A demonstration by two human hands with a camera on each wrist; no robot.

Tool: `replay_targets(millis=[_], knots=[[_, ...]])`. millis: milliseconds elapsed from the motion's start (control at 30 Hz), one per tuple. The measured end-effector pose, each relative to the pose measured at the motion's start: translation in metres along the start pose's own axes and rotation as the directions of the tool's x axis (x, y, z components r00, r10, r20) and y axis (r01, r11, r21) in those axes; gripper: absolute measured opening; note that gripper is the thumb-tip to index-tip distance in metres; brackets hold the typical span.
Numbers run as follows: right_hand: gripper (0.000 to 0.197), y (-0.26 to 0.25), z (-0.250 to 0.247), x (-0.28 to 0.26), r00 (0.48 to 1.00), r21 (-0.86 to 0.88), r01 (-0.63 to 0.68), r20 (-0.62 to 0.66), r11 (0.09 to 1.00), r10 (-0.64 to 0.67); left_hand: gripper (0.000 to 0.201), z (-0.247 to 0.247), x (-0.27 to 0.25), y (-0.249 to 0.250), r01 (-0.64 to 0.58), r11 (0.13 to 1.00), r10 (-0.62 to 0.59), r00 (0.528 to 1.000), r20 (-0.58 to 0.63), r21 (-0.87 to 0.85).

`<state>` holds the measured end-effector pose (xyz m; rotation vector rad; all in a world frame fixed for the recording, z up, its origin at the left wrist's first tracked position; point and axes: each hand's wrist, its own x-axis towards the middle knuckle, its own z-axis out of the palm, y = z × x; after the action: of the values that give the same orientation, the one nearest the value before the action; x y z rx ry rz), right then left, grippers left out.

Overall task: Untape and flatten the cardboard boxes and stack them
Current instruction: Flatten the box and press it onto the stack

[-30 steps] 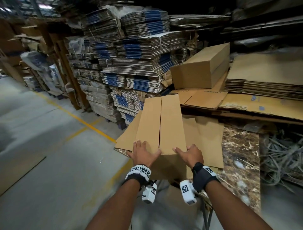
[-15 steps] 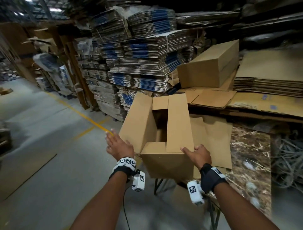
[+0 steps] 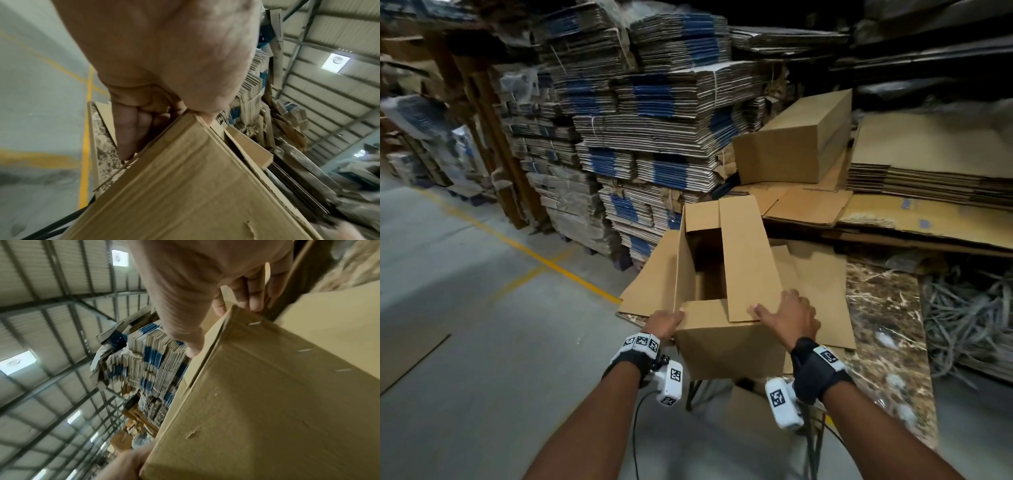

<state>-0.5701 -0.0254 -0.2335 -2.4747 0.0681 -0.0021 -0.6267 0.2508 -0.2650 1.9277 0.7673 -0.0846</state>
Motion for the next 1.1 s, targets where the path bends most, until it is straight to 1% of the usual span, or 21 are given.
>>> replay_targets(millis=[100, 133, 167, 233, 300, 400, 500, 533, 600, 633, 733, 800, 833, 867, 900, 933, 967, 1000, 1033, 1067, 1100], knots=[[0.104, -0.026, 0.014, -0.013, 1.000, -0.110, 0.018, -0.009, 0.994, -0.019, 0.083, -0.003, -0.002, 0.006, -0.045, 0.992, 0.046, 0.999, -0.009, 0.117], [0.112, -0.033, 0.019, -0.016, 1.000, -0.170, 0.014, 0.003, 0.985, -0.014, 0.089, -0.002, -0.003, 0.007, -0.058, 0.993, 0.057, 0.998, 0.011, 0.105], [0.120, -0.038, 0.024, -0.019, 1.000, -0.230, 0.008, 0.019, 0.973, -0.003, 0.087, -0.003, -0.004, 0.007, -0.065, 0.997, 0.064, 0.997, 0.031, 0.043], [0.130, -0.044, 0.031, -0.022, 0.999, -0.301, -0.013, 0.043, 0.953, 0.027, 0.071, -0.004, -0.006, 0.004, -0.071, 0.997, 0.072, 0.997, 0.031, -0.042], [0.131, -0.048, 0.033, -0.020, 0.998, -0.304, -0.031, 0.043, 0.952, 0.047, 0.067, -0.007, -0.004, 0.002, -0.107, 0.994, 0.108, 0.993, 0.037, -0.024], [0.113, -0.049, 0.027, -0.016, 0.998, -0.242, -0.046, 0.023, 0.969, 0.053, 0.075, -0.009, 0.001, -0.003, -0.112, 0.992, 0.115, 0.992, 0.058, -0.049], [0.080, -0.045, 0.007, -0.015, 0.999, -0.093, 0.010, -0.034, 0.996, -0.013, 0.074, -0.008, 0.007, -0.006, -0.120, 0.992, 0.122, 0.991, 0.055, -0.041], [0.069, -0.042, -0.001, -0.013, 0.996, 0.011, 0.044, -0.080, 0.999, -0.043, 0.074, -0.008, 0.008, -0.006, -0.123, 0.991, 0.126, 0.991, 0.051, -0.051], [0.045, -0.035, -0.021, -0.010, 0.975, 0.245, 0.107, -0.217, 0.964, -0.053, 0.073, -0.007, 0.010, -0.005, -0.123, 0.989, 0.126, 0.991, 0.035, -0.078], [0.041, -0.030, -0.029, -0.007, 0.960, 0.327, 0.126, -0.280, 0.937, -0.032, 0.073, -0.007, 0.010, -0.005, -0.119, 0.990, 0.121, 0.992, 0.028, -0.082], [0.057, -0.005, -0.043, 0.005, 0.932, 0.451, 0.081, -0.351, 0.889, 0.093, 0.076, -0.006, 0.006, -0.004, -0.100, 0.993, 0.101, 0.995, 0.012, -0.068], [0.058, 0.012, -0.046, 0.008, 0.928, 0.496, 0.029, -0.336, 0.868, 0.161, 0.072, -0.003, 0.003, -0.003, -0.072, 0.994, 0.072, 0.997, -0.001, -0.084], [0.053, 0.023, -0.042, 0.014, 0.928, 0.548, -0.014, -0.304, 0.836, 0.214, 0.069, -0.002, 0.000, -0.002, -0.055, 0.994, 0.055, 0.998, -0.008, -0.099], [0.045, 0.030, -0.042, 0.016, 0.923, 0.620, -0.082, -0.249, 0.780, 0.295, 0.067, -0.001, -0.002, -0.001, -0.040, 0.993, 0.039, 0.999, -0.013, -0.109], [0.036, 0.039, -0.037, 0.018, 0.908, 0.706, -0.162, -0.167, 0.690, 0.384, 0.067, 0.000, -0.004, 0.000, -0.027, 0.993, 0.025, 1.000, -0.018, -0.118], [0.035, 0.051, -0.029, 0.022, 0.886, 0.774, -0.254, -0.054, 0.579, 0.461, 0.067, 0.001, -0.006, -0.001, -0.018, 0.991, 0.015, 1.000, -0.024, -0.132], [0.047, 0.062, -0.021, 0.023, 0.853, 0.806, -0.337, 0.043, 0.486, 0.520, 0.068, 0.002, -0.008, -0.001, -0.004, 0.989, 0.001, 1.000, -0.025, -0.147], [0.070, 0.071, -0.014, 0.024, 0.828, 0.807, -0.408, 0.131, 0.426, 0.545, 0.068, 0.002, -0.010, -0.002, 0.008, 0.986, -0.012, 1.000, -0.026, -0.164], [0.095, 0.077, -0.005, 0.025, 0.793, 0.786, -0.476, 0.188, 0.396, 0.579, 0.070, 0.002, -0.012, -0.002, 0.017, 0.986, -0.023, 0.999, -0.032, -0.165], [0.111, 0.081, 0.003, 0.025, 0.779, 0.731, -0.516, 0.185, 0.447, 0.598, 0.073, 0.003, -0.012, -0.003, 0.022, 0.987, -0.029, 0.999, -0.041, -0.161], [0.109, 0.081, 0.005, 0.023, 0.803, 0.637, -0.523, 0.144, 0.567, 0.579, 0.076, 0.004, -0.012, -0.005, 0.020, 0.989, -0.028, 0.998, -0.048, -0.146]])
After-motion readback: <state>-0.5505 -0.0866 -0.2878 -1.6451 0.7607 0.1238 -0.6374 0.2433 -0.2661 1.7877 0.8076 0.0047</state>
